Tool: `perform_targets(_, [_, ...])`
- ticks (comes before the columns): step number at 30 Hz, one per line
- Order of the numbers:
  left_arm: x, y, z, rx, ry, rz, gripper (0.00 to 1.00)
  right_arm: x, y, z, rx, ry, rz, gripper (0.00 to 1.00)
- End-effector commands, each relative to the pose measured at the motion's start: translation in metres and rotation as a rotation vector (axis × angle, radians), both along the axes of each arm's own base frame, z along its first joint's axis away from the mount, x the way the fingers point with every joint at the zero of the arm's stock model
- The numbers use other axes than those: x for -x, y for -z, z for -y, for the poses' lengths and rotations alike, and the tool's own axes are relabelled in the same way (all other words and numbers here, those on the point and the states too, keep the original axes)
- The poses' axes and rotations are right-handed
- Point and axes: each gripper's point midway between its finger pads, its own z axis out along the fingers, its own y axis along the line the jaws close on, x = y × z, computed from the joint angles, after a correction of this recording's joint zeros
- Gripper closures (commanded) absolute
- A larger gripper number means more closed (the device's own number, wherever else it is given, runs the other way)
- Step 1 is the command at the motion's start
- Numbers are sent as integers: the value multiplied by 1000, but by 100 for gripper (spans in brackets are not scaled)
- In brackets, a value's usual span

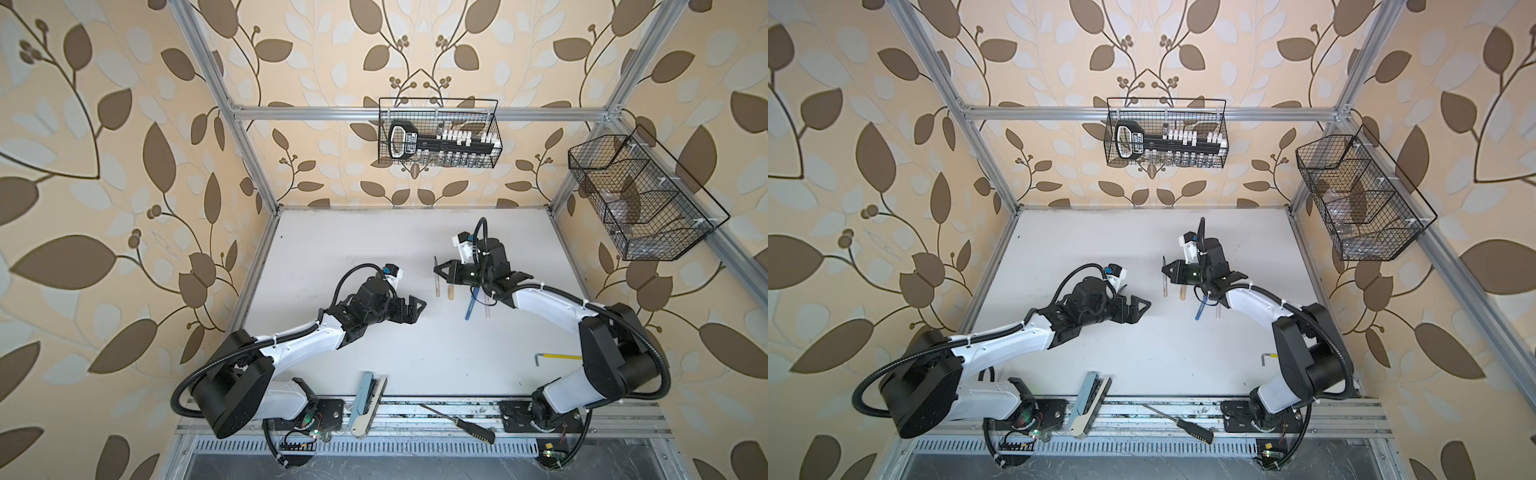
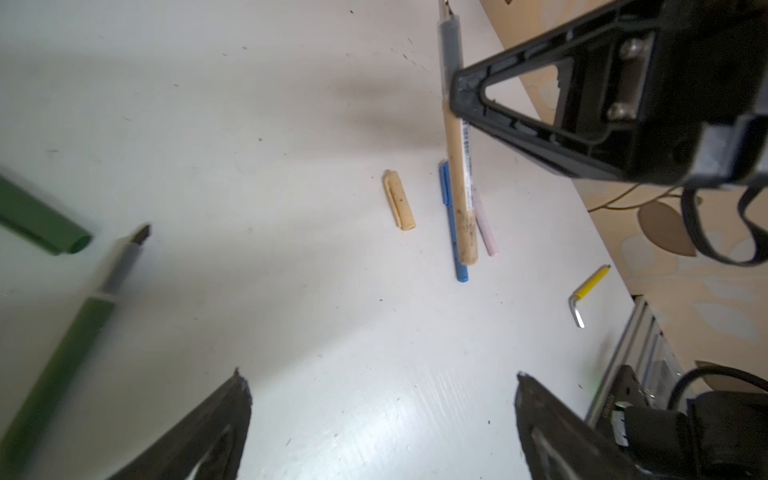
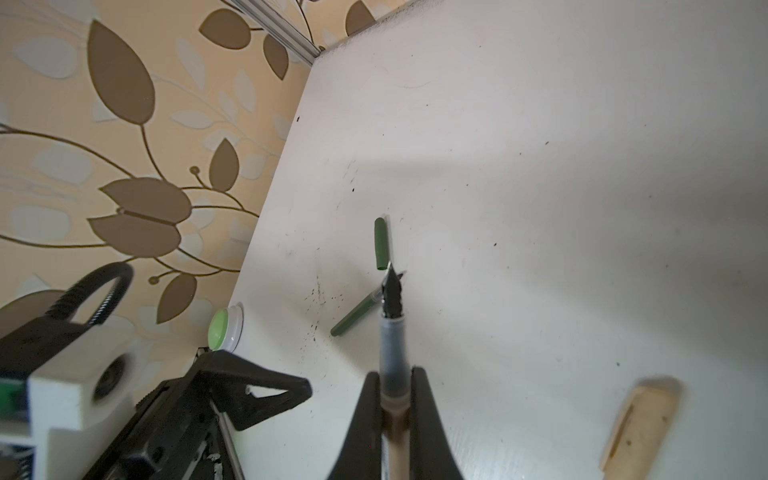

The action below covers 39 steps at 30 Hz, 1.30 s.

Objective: Insert the pens into the pen caps
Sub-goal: 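Lift the beige pen upright with the right gripper while the left gripper closes on it, then release the beige pen and grasp the beige cap with the right gripper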

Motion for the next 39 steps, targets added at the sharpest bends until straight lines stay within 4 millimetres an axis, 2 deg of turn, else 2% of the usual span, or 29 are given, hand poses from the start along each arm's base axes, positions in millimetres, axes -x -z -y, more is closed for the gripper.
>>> perform_targets(1, [-11, -52, 24, 231, 101, 90, 1, 5, -32, -3, -86, 33, 79, 92])
perform_targets(4, [-8, -60, 38, 279, 180, 87, 3, 15, -33, -2, -95, 37, 86, 92])
perform_targets(5, [-8, -52, 45, 283, 213, 58, 5, 18, -33, -3, -101, 37, 88, 92])
perform_targets(10, [-9, -49, 61, 334, 276, 20, 19, 26, -34, -9, -110, 23, 92, 92])
perform_targets(19, [-12, -53, 68, 361, 300, 5, 46, 28, -28, -11, -100, 18, 88, 92])
perform_targets(27, [-11, -55, 72, 366, 319, -9, 79, 26, -32, -10, -121, 37, 102, 92])
perform_targets(31, [-10, -53, 71, 351, 320, -12, 87, 25, -33, -11, -132, 41, 105, 92])
perform_targets(36, [-10, -49, 66, 303, 301, -7, 96, 28, -39, -9, -128, 47, 114, 84])
perform_targets(39, [-11, -44, 61, 252, 283, -16, 97, 31, -41, -1, -67, 59, 109, 64])
